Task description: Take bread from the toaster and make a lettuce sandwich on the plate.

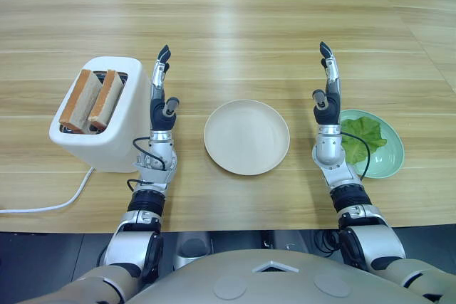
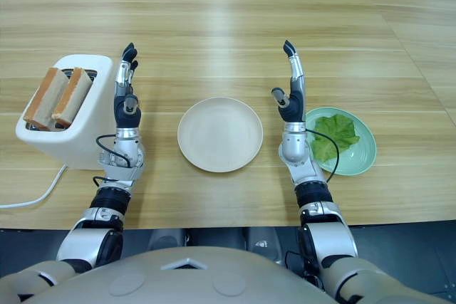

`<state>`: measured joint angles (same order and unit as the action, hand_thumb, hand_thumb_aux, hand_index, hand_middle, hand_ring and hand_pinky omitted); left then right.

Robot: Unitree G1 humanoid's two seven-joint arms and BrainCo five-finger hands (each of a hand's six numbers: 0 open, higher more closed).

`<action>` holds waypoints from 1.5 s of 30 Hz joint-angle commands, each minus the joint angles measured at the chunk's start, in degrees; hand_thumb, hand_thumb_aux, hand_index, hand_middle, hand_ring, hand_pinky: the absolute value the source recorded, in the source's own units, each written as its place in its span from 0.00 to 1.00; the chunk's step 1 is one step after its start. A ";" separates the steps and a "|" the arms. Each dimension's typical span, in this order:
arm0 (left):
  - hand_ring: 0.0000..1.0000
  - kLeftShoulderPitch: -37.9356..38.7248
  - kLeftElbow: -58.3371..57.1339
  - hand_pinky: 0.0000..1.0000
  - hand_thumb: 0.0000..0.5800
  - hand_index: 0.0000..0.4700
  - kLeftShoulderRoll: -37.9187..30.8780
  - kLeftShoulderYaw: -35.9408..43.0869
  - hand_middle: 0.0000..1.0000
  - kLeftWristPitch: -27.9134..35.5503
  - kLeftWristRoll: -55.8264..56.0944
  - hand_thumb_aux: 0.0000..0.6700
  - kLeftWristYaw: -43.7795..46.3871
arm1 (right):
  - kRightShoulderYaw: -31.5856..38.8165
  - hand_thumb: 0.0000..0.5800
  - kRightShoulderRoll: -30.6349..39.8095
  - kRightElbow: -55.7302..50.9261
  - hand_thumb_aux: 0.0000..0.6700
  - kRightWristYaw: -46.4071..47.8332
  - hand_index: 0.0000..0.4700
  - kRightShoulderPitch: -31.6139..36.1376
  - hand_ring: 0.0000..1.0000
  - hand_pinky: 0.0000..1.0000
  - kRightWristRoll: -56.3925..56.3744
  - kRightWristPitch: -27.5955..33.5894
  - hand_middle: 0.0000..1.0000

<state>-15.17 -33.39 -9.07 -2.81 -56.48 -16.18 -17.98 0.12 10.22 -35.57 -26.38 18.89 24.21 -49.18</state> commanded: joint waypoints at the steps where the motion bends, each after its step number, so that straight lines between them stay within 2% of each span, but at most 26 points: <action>1: 0.00 1.66 3.24 0.00 0.00 0.00 0.32 -0.10 0.00 0.14 0.55 0.00 0.51 | 0.47 0.00 -0.04 1.65 0.00 0.44 0.00 -1.12 0.00 0.00 -0.45 -0.03 0.00; 9: 0.00 4.13 9.46 0.00 0.00 0.00 0.80 -1.76 0.00 1.45 -2.50 0.00 -1.62 | 1.03 0.00 -0.15 3.13 0.00 0.37 0.00 -1.60 0.00 0.00 0.21 0.77 0.00; 17: 0.00 9.34 26.23 0.00 0.00 0.00 -3.08 -5.72 0.00 7.94 -3.16 0.00 1.26 | 1.89 0.00 -0.26 3.36 0.00 -0.64 0.00 -1.02 0.00 0.00 1.92 0.97 0.00; 25: 0.00 16.63 37.58 0.00 0.00 0.00 -12.23 -20.29 0.00 19.24 -13.41 0.00 -1.29 | 2.63 0.00 -0.06 3.13 0.00 -1.14 0.00 -0.85 0.00 0.00 3.60 1.37 0.00; 28: 0.00 20.00 36.43 0.00 0.00 0.00 -16.74 -25.21 0.00 23.70 -17.05 0.00 -2.47 | 2.70 0.00 0.25 2.59 0.00 -1.20 0.00 -0.60 0.00 0.00 3.67 1.50 0.00; 34: 0.00 25.91 31.02 0.00 0.00 0.00 -22.72 -28.14 0.00 27.84 -20.42 0.00 -4.66 | 2.96 0.00 1.35 1.91 0.00 -0.91 0.00 0.29 0.00 0.00 3.83 1.91 0.00; 40: 0.00 30.16 25.53 0.00 0.00 0.00 -26.11 -27.82 0.00 29.47 -20.76 0.00 -6.41 | 3.51 0.00 2.37 0.60 0.00 -0.49 0.00 1.36 0.00 0.00 3.63 2.06 0.00; 45: 0.00 30.18 21.55 0.00 0.00 0.00 -27.75 -25.25 0.00 28.86 -19.92 0.00 -6.54 | 4.27 0.00 2.56 -0.08 0.00 -0.51 0.00 1.53 0.00 0.00 3.92 2.08 0.00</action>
<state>14.76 -9.95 -36.16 -29.95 -27.55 -36.49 -24.69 3.99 12.30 -35.04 -27.15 19.96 27.74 -47.70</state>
